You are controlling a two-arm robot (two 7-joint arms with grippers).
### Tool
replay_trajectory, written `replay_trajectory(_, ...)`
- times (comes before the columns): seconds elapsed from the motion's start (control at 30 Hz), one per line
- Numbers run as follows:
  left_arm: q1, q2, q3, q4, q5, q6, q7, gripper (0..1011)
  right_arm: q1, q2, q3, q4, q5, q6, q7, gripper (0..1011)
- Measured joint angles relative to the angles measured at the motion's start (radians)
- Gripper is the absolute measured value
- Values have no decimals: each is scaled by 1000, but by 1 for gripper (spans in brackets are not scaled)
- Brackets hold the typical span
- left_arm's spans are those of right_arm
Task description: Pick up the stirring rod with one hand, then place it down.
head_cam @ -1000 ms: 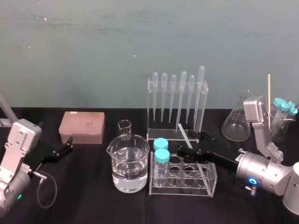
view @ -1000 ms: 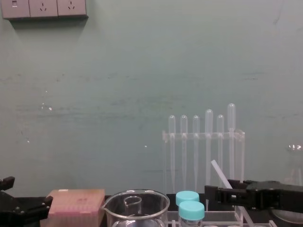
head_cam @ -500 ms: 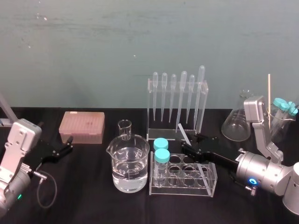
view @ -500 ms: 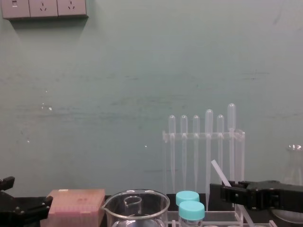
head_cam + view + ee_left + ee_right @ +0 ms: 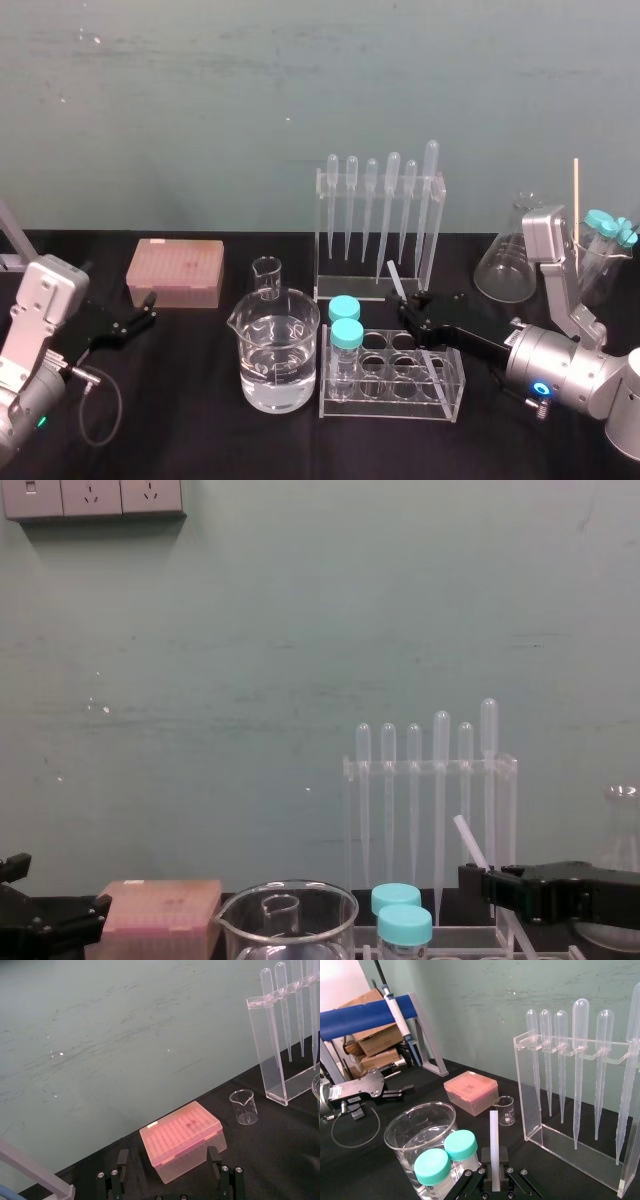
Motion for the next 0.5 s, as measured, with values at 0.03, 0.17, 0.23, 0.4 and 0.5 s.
replay_trajectory(0.03,0,0,0,0,0,0,0,1000,0,0,0,0,0,0,0,71)
replay_trajectory(0.17,0,0,0,0,0,0,0,1000,0,0,0,0,0,0,0,71)
replay_trajectory(0.23,0,0,0,0,0,0,0,1000,0,0,0,0,0,0,0,70)
replay_trajectory(0.4,0,0,0,0,0,0,0,1000,-5,0,6,-7,-12,-22,-7,71)
replay_trajectory(0.5,0,0,0,0,0,0,0,1000,-21,0,26,-31,-50,-87,-43,70)
